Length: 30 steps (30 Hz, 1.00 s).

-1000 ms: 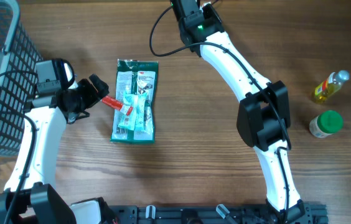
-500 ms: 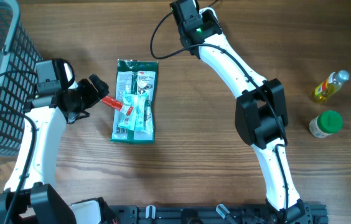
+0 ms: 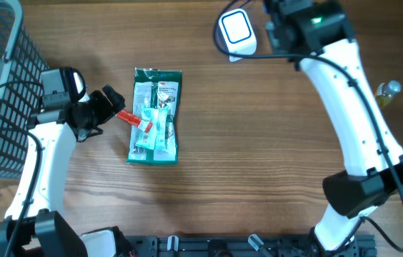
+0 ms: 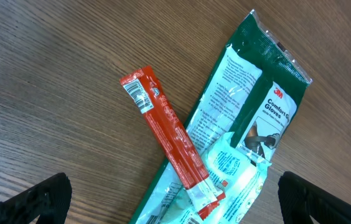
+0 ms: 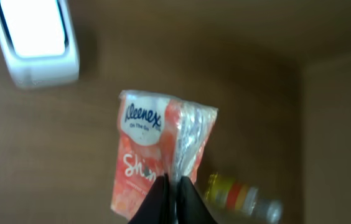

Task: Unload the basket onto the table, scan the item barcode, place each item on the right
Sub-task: 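Carry the tissue pack right and lower it near the bottle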

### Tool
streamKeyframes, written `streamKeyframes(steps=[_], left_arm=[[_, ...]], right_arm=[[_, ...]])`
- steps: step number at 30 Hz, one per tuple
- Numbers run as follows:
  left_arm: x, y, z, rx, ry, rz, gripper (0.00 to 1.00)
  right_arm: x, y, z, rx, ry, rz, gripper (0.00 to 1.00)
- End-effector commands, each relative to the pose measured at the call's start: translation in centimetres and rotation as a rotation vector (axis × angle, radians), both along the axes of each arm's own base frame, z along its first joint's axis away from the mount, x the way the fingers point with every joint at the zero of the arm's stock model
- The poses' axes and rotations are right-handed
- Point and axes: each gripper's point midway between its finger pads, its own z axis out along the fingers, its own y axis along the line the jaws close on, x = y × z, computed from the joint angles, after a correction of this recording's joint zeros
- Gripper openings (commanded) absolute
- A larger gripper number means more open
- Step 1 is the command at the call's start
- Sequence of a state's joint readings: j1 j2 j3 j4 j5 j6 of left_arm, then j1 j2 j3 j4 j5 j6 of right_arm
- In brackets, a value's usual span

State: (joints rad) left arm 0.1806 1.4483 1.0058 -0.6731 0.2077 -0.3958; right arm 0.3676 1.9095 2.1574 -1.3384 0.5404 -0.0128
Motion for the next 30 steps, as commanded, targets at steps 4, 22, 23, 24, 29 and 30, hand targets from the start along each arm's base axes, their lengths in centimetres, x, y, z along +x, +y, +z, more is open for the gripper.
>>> streamKeyframes(steps=[4,22,23,24,29,30], left_arm=[[0.3,0.0,0.6,-0.003,-0.018,0.003,1.0],[0.3,0.0,0.6,-0.003,-0.018,0.003,1.0],[0.3,0.0,0.6,-0.003,-0.018,0.003,1.0],[0.3,0.0,0.6,-0.003,-0.018,0.003,1.0],[0.3,0.0,0.6,-0.003,-0.018,0.003,1.0],[0.3,0.0,0.6,-0.003,-0.018,0.003,1.0]], right_arm=[[-3.1,-2.6,-10.1,0.157,0.334,-0.178,0.04],[-6.5,-9.0,-25.0,0.157,0.441,-0.359,0.38],[-6.4,-8.8,-25.0,0.169,0.437,-0.356,0.39],[-6.1,-8.0,-25.2,0.218,0.435,-0.342,0.41],[-5.4,-7.0,-25.4,0.286,0.409,-0.352,0.52],[-5.2,-7.0,-25.4,0.287,0.402,-0.35,0.6]])
